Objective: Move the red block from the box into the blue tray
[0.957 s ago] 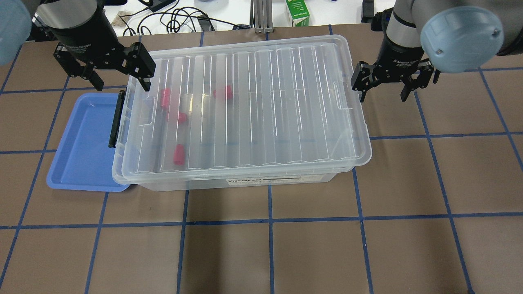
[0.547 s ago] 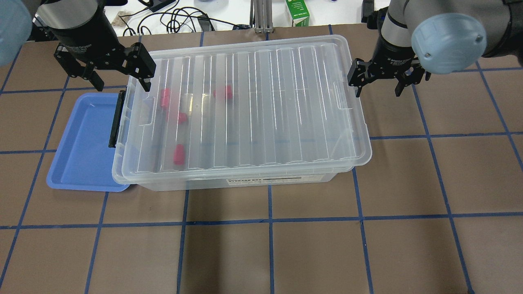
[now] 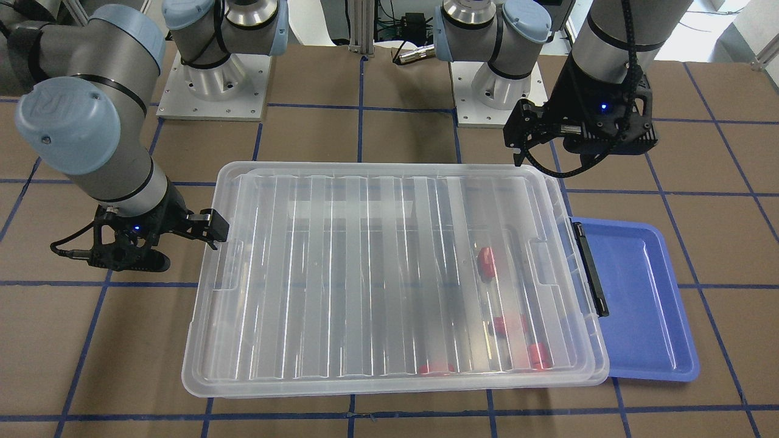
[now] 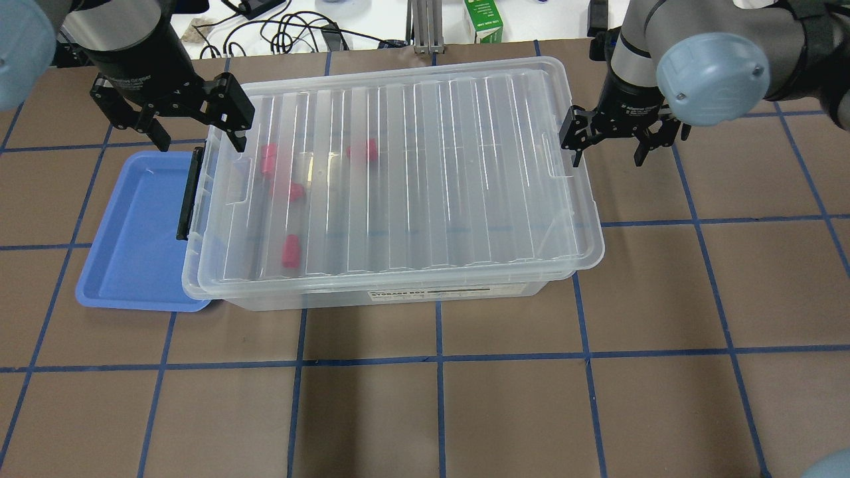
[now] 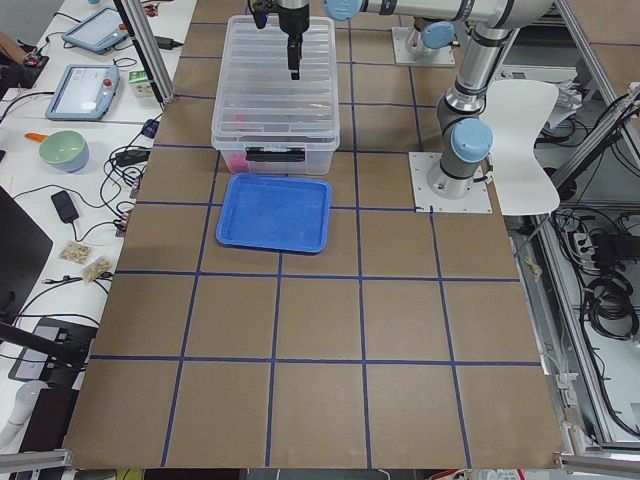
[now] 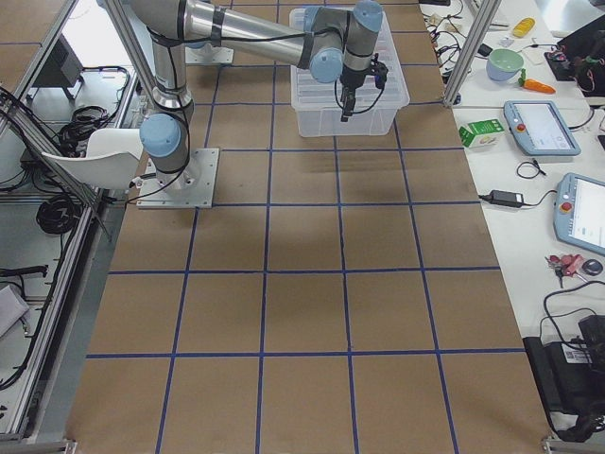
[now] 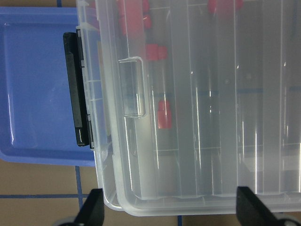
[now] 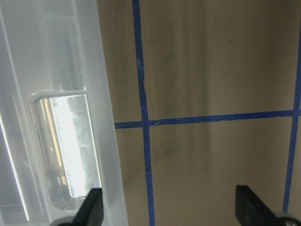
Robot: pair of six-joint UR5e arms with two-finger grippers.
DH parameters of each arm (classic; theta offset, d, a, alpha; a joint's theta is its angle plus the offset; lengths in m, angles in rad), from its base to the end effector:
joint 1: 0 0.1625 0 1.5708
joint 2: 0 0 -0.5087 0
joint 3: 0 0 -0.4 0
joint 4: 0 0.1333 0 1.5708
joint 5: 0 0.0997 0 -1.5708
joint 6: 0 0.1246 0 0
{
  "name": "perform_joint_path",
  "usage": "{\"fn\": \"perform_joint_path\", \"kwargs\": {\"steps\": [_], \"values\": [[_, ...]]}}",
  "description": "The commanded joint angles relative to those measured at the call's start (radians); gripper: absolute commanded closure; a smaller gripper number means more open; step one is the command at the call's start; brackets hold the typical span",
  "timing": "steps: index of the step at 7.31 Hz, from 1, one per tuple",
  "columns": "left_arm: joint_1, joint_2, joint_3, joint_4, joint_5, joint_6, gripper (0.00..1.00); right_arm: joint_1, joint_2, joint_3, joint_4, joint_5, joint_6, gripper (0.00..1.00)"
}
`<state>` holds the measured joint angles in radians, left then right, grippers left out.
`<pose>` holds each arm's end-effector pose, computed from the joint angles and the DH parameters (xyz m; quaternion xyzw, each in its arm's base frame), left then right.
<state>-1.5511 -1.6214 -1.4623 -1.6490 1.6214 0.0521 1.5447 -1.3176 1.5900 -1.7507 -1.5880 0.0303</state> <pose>-0.1167 -0.5246 0.5673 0.0165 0.9995 0.0111 0.0249 0.1154 -0.6037 0.4141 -0.0278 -0.9985 -0.0462 0.0087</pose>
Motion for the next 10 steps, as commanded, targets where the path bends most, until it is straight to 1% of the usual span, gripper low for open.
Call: {"fn": "perform_joint_path", "kwargs": {"steps": [1, 7, 9, 10], "values": [[-0.001, 0.002, -0.001, 0.000, 0.000, 0.000, 0.00, 0.000, 0.008, 0.001, -0.001, 0.013, -0.003, 0.00], [-0.001, 0.000, -0.004, 0.000, 0.000, 0.000, 0.00, -0.011, 0.027, -0.010, -0.007, -0.004, -0.017, 0.00], [-0.001, 0.000, -0.004, 0.000, 0.000, 0.000, 0.00, -0.078, 0.026, -0.013, -0.001, -0.006, -0.018, 0.00], [-0.001, 0.000, -0.004, 0.000, 0.000, 0.000, 0.00, -0.093, 0.024, -0.015, -0.003, -0.007, -0.045, 0.00]]}}
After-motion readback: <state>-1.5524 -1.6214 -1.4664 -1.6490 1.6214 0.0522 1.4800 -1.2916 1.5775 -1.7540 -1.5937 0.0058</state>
